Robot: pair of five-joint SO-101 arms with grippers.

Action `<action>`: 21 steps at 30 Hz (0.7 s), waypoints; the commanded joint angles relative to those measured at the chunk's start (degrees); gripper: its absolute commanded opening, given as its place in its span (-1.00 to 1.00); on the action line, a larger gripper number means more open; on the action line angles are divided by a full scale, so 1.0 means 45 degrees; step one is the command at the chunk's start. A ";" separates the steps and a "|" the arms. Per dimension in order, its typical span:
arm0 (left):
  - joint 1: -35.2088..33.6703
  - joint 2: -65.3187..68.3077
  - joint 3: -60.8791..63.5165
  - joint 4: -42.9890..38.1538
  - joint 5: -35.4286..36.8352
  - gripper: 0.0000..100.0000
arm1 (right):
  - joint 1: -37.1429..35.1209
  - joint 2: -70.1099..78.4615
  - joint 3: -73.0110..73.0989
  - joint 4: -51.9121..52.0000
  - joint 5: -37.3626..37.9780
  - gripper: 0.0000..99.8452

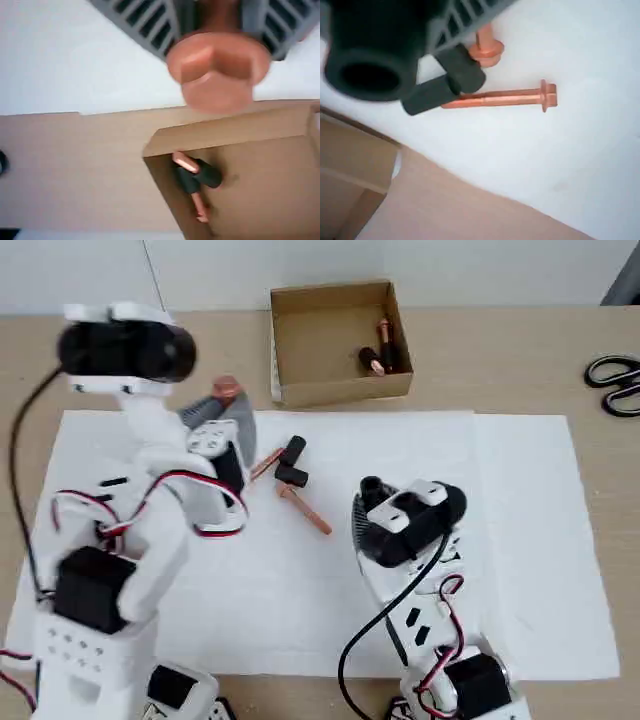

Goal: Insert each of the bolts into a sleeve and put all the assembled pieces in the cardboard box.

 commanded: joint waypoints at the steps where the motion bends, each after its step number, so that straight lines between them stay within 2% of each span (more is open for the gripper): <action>1: 0.0879 -0.0703 0.1495 -0.1543 0.0137 -0.99 | -0.0381 -0.0088 -0.0078 -0.0264 -0.0195 -0.99; 9: 0.2071 -0.2129 0.4093 -0.3243 0.0762 -0.99 | -0.0967 0.0010 -0.0039 0.0029 -0.0215 -0.99; 15: 0.1895 -0.3419 0.5597 -0.4337 0.0879 -0.99 | -0.1241 0.0010 0.0352 0.0186 -0.1836 -0.99; 21: 0.1934 -0.4747 0.6906 -0.5001 0.0879 -0.99 | -0.1260 0.0010 0.0391 0.0186 -0.1915 -0.99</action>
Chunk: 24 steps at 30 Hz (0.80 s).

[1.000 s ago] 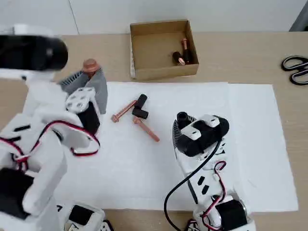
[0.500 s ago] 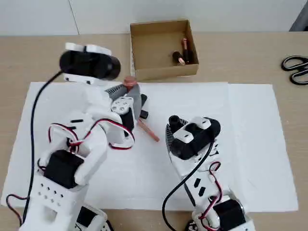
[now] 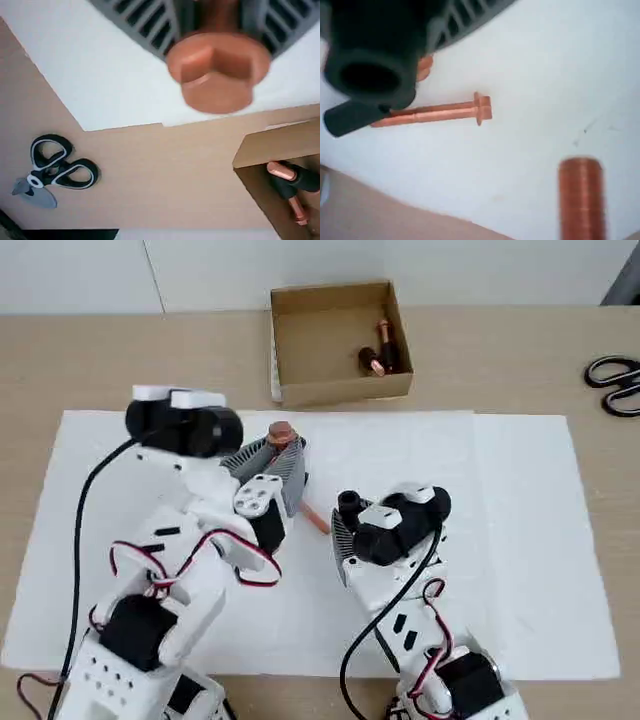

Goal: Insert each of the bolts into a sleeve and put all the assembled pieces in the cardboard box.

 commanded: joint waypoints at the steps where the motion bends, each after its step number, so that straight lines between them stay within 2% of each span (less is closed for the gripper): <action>1: 0.0020 -0.0781 0.0283 -0.0488 0.0039 -0.99 | -0.0107 0.0010 -0.0039 -0.0049 -0.0156 -0.99; 9: 0.0039 -0.0860 0.1534 -0.2598 0.0000 -0.99 | -0.0889 0.0010 0.0234 -0.0068 -0.0176 -0.99; 24: 0.0508 -0.0234 0.2178 -0.2637 0.0000 -0.99 | -0.1651 0.0010 0.0254 -0.0322 -0.0176 -0.99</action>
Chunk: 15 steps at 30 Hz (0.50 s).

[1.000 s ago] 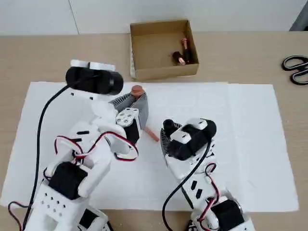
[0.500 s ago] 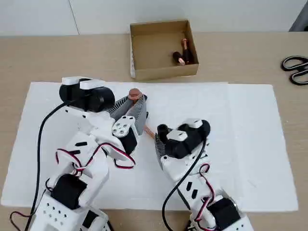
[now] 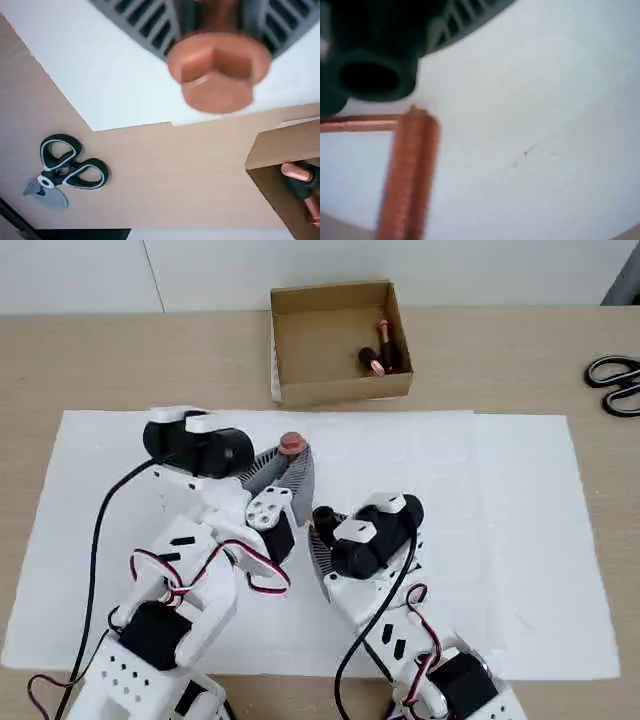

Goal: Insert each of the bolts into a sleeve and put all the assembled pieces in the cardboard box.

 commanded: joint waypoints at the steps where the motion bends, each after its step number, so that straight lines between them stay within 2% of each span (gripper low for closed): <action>1: 0.0137 0.0215 -0.0166 -0.0391 0.0000 -0.99 | -0.0068 0.0010 -0.0078 -0.0303 -0.0137 -0.99; 15: 0.0117 0.0234 -0.0596 -0.0352 0.0000 -0.99 | -0.0342 0.0029 0.0039 -0.0322 -0.0137 -0.99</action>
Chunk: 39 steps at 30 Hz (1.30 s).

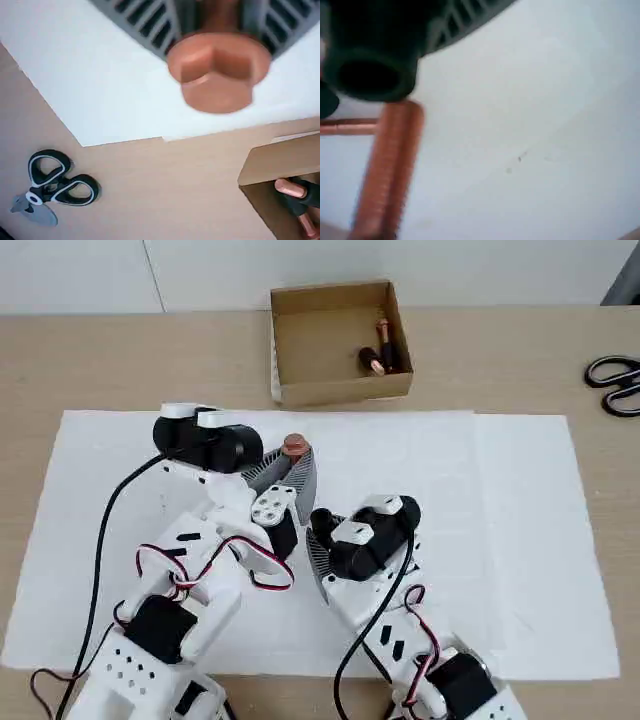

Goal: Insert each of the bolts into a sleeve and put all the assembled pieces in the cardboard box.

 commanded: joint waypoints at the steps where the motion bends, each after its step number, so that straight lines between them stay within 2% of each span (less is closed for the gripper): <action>1: 0.0078 -0.0059 -0.0694 -0.0352 0.0078 -0.99 | -0.0147 0.0029 -0.0078 -0.0322 -0.0137 -0.99; 39: 0.0176 -0.0059 -0.0869 -0.0059 0.0137 -0.99 | -0.0147 0.0029 0.0469 -0.0947 -0.0117 -0.99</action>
